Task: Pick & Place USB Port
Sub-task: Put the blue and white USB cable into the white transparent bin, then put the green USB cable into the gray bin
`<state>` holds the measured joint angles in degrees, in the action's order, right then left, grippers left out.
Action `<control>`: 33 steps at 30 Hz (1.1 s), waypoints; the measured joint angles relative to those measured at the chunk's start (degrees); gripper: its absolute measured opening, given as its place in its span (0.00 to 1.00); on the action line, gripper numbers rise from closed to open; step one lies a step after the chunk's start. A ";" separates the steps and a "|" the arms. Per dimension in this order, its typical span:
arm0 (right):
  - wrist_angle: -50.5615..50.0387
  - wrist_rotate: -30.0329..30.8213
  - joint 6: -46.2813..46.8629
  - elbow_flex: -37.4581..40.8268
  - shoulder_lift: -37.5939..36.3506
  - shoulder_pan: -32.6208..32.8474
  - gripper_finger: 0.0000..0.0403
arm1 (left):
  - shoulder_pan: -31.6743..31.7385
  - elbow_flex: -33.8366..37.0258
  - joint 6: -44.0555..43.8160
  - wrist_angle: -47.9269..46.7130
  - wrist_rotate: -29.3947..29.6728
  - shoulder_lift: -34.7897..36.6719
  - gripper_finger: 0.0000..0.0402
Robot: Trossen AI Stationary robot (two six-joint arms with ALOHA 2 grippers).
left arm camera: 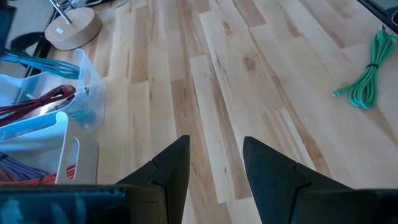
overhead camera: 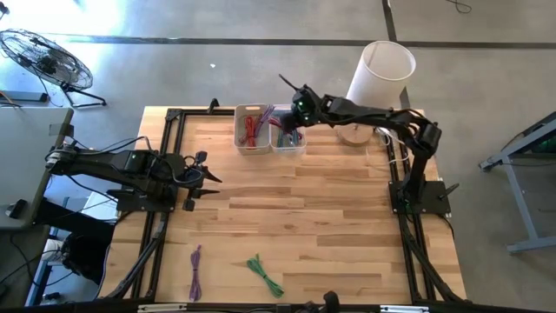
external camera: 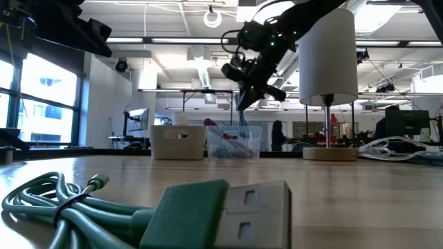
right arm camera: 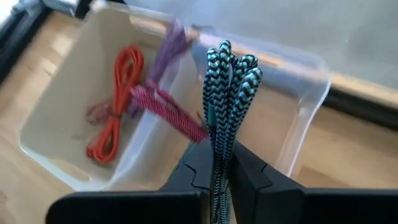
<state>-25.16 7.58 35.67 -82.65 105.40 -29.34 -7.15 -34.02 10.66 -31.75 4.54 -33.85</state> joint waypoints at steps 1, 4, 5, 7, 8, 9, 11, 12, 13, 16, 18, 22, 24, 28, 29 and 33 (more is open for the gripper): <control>-0.40 -0.27 0.19 0.00 0.55 0.07 0.04 | 0.00 0.00 0.01 -0.15 0.01 0.01 0.36; -0.20 -0.39 0.03 0.00 1.65 0.59 0.04 | -0.01 0.02 0.12 -0.26 0.00 0.00 0.36; -0.11 -0.23 -0.03 0.00 1.91 0.73 0.04 | 0.00 0.01 0.43 -0.19 0.00 0.00 0.36; 0.82 -0.69 -0.34 0.00 2.38 0.90 0.05 | -0.01 0.01 0.65 -0.20 0.00 0.00 0.36; 1.36 -1.31 -0.90 0.00 2.44 0.93 0.07 | 0.01 0.01 0.65 -0.19 -0.02 0.00 0.36; 1.65 -2.09 -1.65 0.01 2.47 0.96 0.11 | 0.01 0.00 0.65 -0.21 -0.02 0.00 0.36; 2.52 -1.79 -2.96 0.02 2.47 1.17 0.19 | 0.00 0.00 0.59 -0.18 -0.03 0.00 0.36; 2.68 -1.42 -2.98 0.02 2.47 1.34 0.24 | 0.01 0.01 0.56 -0.20 -0.07 0.00 0.36; 2.64 -1.10 -3.07 0.02 2.47 1.40 0.28 | 0.01 0.00 0.48 -0.20 -0.11 0.00 0.36; 2.59 -1.96 -3.15 0.02 2.47 1.38 0.39 | 0.00 0.00 0.02 -0.20 -0.14 0.00 0.36; 2.79 -2.09 -3.14 0.02 2.47 1.52 0.46 | 0.01 0.00 0.00 -0.20 -0.15 0.00 0.36; 6.43 -6.93 -4.26 0.03 2.19 2.00 0.54 | -0.01 0.00 -0.14 -0.22 -0.24 0.00 0.36; 9.14 -14.64 -7.00 -0.99 2.15 2.65 0.56 | -0.01 0.00 -0.26 -0.46 -0.83 0.00 0.36; 10.34 -30.46 -13.14 -5.13 1.99 6.51 0.56 | 0.00 0.02 -0.31 -1.83 -1.50 0.00 0.36; 9.18 -33.45 -14.47 -6.55 1.95 7.90 0.56 | 0.01 0.02 -0.35 -2.00 -1.64 0.00 0.36; -2.22 -38.96 -19.96 -13.59 1.65 14.69 0.55 | 0.01 0.02 -0.46 -2.95 -4.29 0.00 0.36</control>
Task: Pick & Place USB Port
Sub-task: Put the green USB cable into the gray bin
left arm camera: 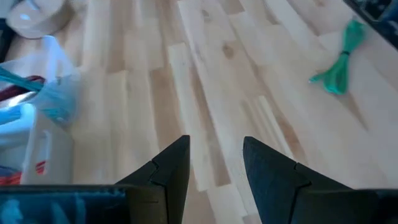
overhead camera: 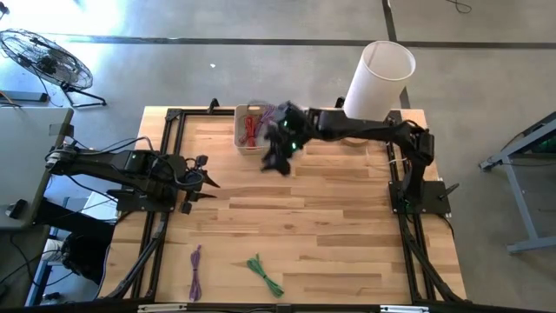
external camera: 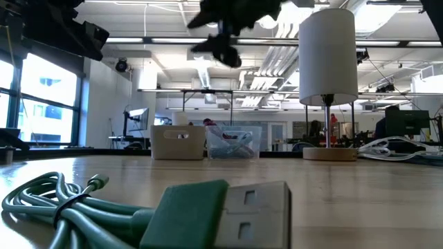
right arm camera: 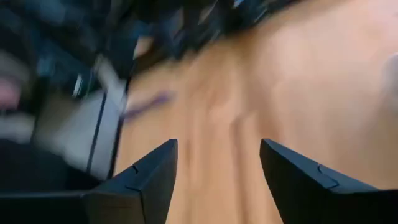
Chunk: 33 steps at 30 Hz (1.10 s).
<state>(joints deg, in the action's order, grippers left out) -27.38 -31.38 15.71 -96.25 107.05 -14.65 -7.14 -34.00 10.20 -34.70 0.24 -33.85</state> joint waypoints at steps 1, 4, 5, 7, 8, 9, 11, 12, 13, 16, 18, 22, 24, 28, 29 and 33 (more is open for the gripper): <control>-4.72 -0.05 -1.72 -2.03 -0.01 1.85 0.55 | -0.02 0.00 0.02 -0.20 -0.77 -0.02 0.36; -18.58 2.63 -6.45 -6.95 -0.03 7.82 0.54 | -0.01 0.00 0.02 -0.38 -3.16 0.00 0.36; -22.67 4.32 -7.26 -8.04 -0.03 9.80 0.53 | -0.01 -0.02 0.00 -0.48 -3.52 -0.01 0.36; -29.20 8.30 -8.04 -9.67 -0.03 13.71 0.53 | -0.02 0.00 -0.12 -0.70 -3.99 -0.02 0.36; -31.54 10.10 -8.03 -10.19 -0.03 15.40 0.53 | -0.02 0.00 -0.46 -0.87 -3.99 0.00 0.36; -32.97 11.82 -7.43 -10.40 -0.04 17.09 0.53 | 0.00 0.00 -0.92 -1.08 -3.95 0.00 0.36; -34.40 14.63 -5.18 -10.43 -0.07 20.11 0.53 | 0.00 0.00 -1.73 -1.50 -3.92 -0.01 0.36; -34.68 15.25 -4.20 -10.40 -0.02 21.38 0.53 | -0.01 0.00 -2.09 -1.58 -3.90 -0.01 0.36; -34.69 15.27 -3.32 -10.40 -0.01 22.54 0.53 | -0.01 0.00 -2.56 -1.57 -3.89 -0.04 0.36; -33.99 15.77 0.00 -10.43 -0.03 25.72 0.53 | 0.00 0.00 -3.02 -1.70 -3.81 -0.04 0.36; -33.44 17.51 2.03 -10.41 -0.03 27.70 0.54 | 0.00 0.00 -3.02 -2.22 -3.78 -0.04 0.36; -29.88 20.63 6.91 -10.43 0.52 31.15 0.54 | 0.00 0.00 -3.62 -3.78 -3.77 -0.04 0.36; -27.93 20.89 8.95 -10.43 1.55 32.55 0.54 | 0.00 0.00 -4.53 -4.39 -4.04 -0.04 0.36; -23.89 20.97 14.05 -10.43 3.96 34.54 0.54 | -0.02 0.00 -4.26 -4.98 -6.43 -0.04 0.36; -23.36 21.23 15.00 -10.42 4.55 34.86 0.54 | -0.02 0.00 -4.00 -4.96 -7.10 -0.04 0.36; -20.28 22.92 16.17 -10.43 7.61 36.26 0.54 | -0.01 0.00 -3.78 -5.03 -8.64 -0.04 0.36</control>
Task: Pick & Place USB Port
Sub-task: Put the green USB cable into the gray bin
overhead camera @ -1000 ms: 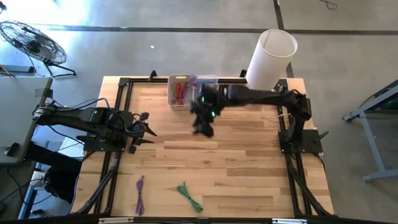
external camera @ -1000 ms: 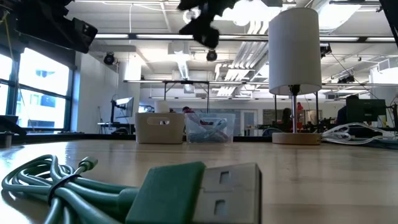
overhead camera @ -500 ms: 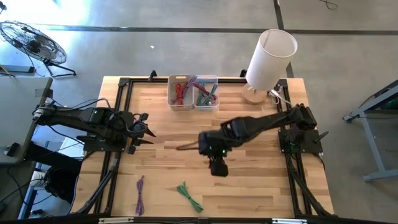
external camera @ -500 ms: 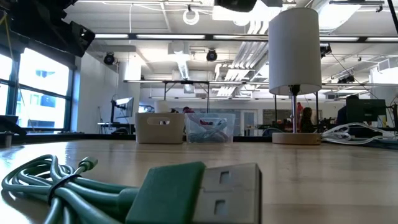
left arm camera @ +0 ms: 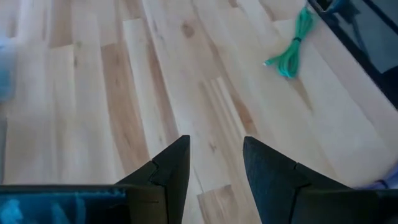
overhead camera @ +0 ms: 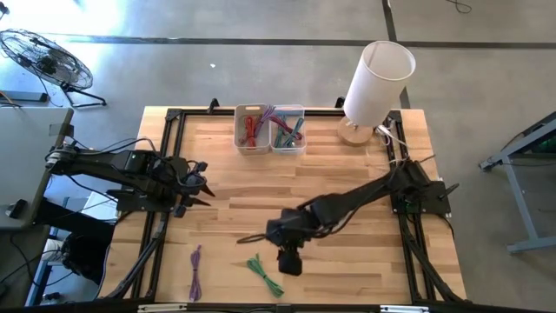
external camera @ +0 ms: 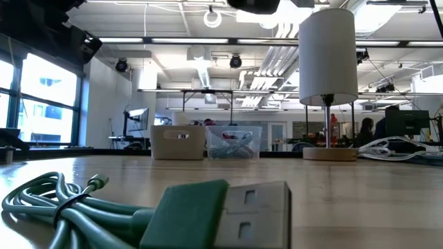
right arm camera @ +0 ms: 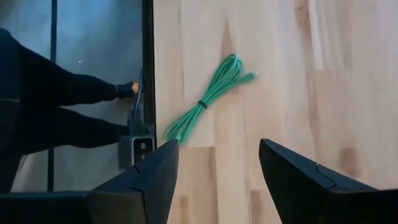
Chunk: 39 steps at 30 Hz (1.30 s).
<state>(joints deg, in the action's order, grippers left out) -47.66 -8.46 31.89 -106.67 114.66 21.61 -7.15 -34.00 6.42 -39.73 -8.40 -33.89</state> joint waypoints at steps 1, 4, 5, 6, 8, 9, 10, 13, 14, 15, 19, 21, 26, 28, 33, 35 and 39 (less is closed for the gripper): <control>0.91 0.09 0.57 0.00 0.93 0.36 0.54 | -0.01 0.00 0.00 -0.06 -0.51 0.00 0.36; 3.43 -0.12 2.98 0.02 4.08 1.42 0.54 | -0.01 0.00 0.04 -1.02 -1.78 0.00 0.36; 4.24 -0.18 4.11 0.02 5.12 1.71 0.54 | -0.01 0.00 0.04 -1.32 -1.88 0.00 0.36; 4.99 -0.26 4.88 0.02 5.93 1.99 0.54 | -0.01 0.00 0.11 -1.48 -1.97 0.00 0.36; 6.61 0.01 6.35 0.02 7.50 2.65 0.54 | -0.01 0.00 0.17 -1.56 -1.99 0.00 0.36; 7.67 0.05 6.81 0.02 8.23 2.96 0.54 | -0.01 0.00 0.17 -1.69 -1.99 0.00 0.36; 8.79 0.44 7.26 0.02 8.94 3.34 0.54 | -0.01 0.00 0.20 -1.70 -1.99 0.00 0.36; 13.06 0.19 9.09 0.02 10.84 4.81 0.54 | -0.01 0.00 0.79 -2.24 -2.02 0.00 0.36; 14.33 -0.42 9.89 0.02 11.33 5.30 0.54 | -0.01 0.00 0.81 -2.52 -2.04 0.00 0.36; 15.05 -1.08 10.66 0.02 12.03 5.73 0.53 | -0.01 0.00 0.81 -2.71 -2.02 0.00 0.36; 16.31 -2.19 13.22 0.03 14.01 7.07 0.53 | -0.01 0.00 0.83 -2.91 -2.04 0.00 0.36; 16.78 -2.19 13.41 0.03 14.65 7.45 0.53 | -0.01 0.00 0.82 -2.98 -2.06 0.00 0.36; 16.55 -1.28 14.03 0.00 14.79 7.70 0.53 | -0.01 0.00 0.81 -3.93 -1.71 0.00 0.36; 15.93 -1.15 13.30 0.00 14.88 7.56 0.53 | -0.01 0.00 0.81 -3.96 -1.43 0.00 0.36; 14.71 -2.66 12.69 0.02 15.96 6.70 0.49 | -0.01 0.00 0.81 -3.99 -1.31 0.00 0.36; 15.19 -4.18 12.63 0.02 16.70 6.25 0.47 | -0.01 0.00 0.81 -3.98 -1.27 0.01 0.36; 15.50 -7.00 12.01 0.01 18.08 6.00 0.45 | -0.01 0.00 0.81 -4.24 -1.14 0.00 0.36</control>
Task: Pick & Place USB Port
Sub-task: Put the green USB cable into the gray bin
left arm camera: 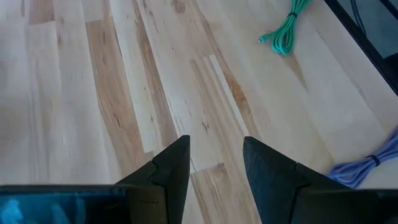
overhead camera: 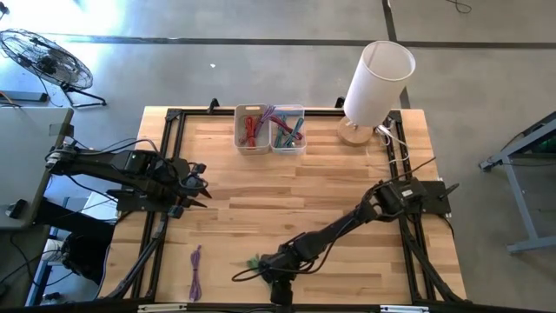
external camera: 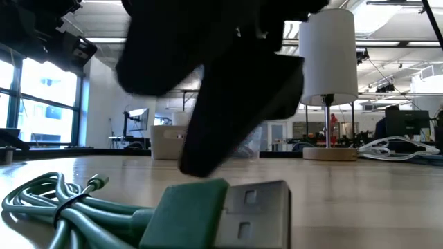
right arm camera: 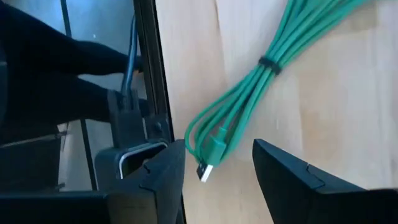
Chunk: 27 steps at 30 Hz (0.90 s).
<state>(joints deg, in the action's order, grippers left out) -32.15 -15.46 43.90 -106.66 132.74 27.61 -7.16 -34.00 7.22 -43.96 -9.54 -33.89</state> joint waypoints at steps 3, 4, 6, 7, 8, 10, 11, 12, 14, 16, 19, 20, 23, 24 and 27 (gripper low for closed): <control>0.49 -0.68 -0.26 -0.01 0.54 0.01 0.44 | 0.00 0.00 0.00 -0.06 0.08 0.00 0.36; 0.48 -1.01 -0.39 0.01 0.55 0.01 0.44 | 0.00 0.00 0.00 -0.21 0.06 0.00 0.36; 0.58 -1.24 -0.37 -0.01 0.55 0.01 0.44 | 0.00 0.00 0.00 -0.19 0.06 0.00 0.36; 0.63 -1.26 -0.39 0.00 0.55 -0.01 0.44 | 0.00 -0.01 0.00 -0.38 0.06 0.00 0.36; 0.72 -1.28 -0.39 -0.01 0.55 -0.01 0.44 | 0.00 0.00 0.00 -0.43 0.08 0.00 0.36; 0.99 -1.51 -0.33 0.01 0.55 -0.01 0.44 | 0.00 0.00 0.00 -0.49 0.09 0.00 0.36; 1.22 -1.58 -0.33 -0.01 0.55 -0.03 0.44 | 0.00 0.00 0.00 -0.62 0.09 0.00 0.36; 1.51 -1.65 -0.30 -0.01 0.72 -0.03 0.44 | 0.00 0.00 0.00 -0.66 0.11 0.00 0.36; 2.09 -2.09 0.65 -0.01 1.17 -0.03 0.44 | 0.00 0.00 0.00 -0.84 0.11 0.00 0.36; 3.08 -2.97 1.78 -0.01 2.07 0.03 0.44 | 0.00 0.00 0.00 -0.87 0.11 0.00 0.36; 4.63 -4.51 2.77 -0.01 3.16 0.15 0.44 | 0.00 0.00 0.00 -1.27 0.13 0.00 0.36; 5.46 -4.89 3.44 -0.01 3.49 0.18 0.44 | 0.00 0.00 0.00 -1.22 0.13 0.00 0.36; 6.02 -5.24 3.99 -0.05 4.26 0.38 0.44 | 0.00 -0.02 0.00 -1.21 0.15 0.00 0.36; 6.27 -5.01 4.00 -0.15 4.56 0.44 0.44 | 0.00 0.00 0.00 -1.25 0.24 0.00 0.36; 5.96 -4.55 5.00 -0.26 5.16 0.51 0.43 | 0.00 0.00 0.00 -1.25 0.22 0.00 0.36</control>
<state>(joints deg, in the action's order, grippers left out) -26.19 -20.01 48.90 -106.92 137.90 28.12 -7.16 -34.00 7.22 -45.21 -9.32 -33.89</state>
